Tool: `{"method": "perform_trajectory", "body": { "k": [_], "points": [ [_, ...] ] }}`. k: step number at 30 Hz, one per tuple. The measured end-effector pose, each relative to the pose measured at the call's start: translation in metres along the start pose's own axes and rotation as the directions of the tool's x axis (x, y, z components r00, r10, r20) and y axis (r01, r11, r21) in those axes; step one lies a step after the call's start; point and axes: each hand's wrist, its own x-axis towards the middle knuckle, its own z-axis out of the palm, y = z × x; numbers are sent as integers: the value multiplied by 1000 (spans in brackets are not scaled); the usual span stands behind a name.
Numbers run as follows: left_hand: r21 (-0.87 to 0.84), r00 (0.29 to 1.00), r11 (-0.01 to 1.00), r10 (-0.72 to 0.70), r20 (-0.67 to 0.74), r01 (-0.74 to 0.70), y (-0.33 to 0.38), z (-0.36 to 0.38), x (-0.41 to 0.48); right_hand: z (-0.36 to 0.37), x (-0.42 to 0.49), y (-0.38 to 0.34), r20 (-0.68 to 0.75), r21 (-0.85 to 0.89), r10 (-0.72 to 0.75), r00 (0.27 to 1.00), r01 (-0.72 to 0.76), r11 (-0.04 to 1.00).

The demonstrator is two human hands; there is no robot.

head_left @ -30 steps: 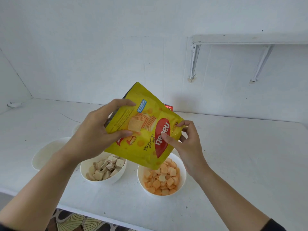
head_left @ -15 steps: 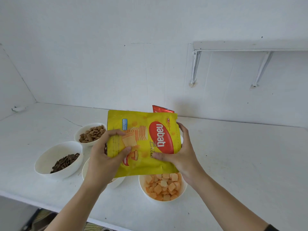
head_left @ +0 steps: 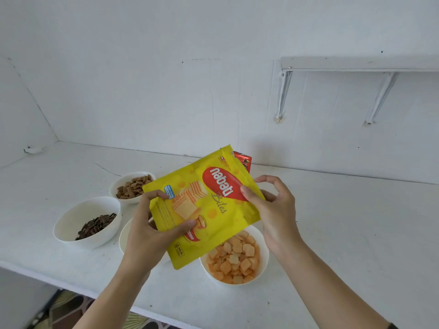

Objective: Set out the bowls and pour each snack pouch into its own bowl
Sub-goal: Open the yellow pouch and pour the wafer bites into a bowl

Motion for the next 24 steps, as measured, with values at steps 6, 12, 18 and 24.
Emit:
{"method": "perform_trajectory", "body": {
  "k": [6, 12, 18, 24],
  "points": [
    [-27, 981, 999, 12, -196, -17, -3, 10, -1, 17, -2, -3, 65, 136, -23, 998, 14, 991],
    [-62, 964, 998, 12, -264, -29, 1, 21, -3, 43, -9, 9, 59, 105, -102, 993, 96, 990],
    [-214, 991, 975, 37, -126, -64, 11, -9, 1, 53, -1, 3, 75, 106, -191, 979, 183, 977],
    [110, 996, 993, 36, 84, -45, 19, -70, 6, 84, 2, 16, 180, 50, -142, 973, 135, 990]
  ]
}}
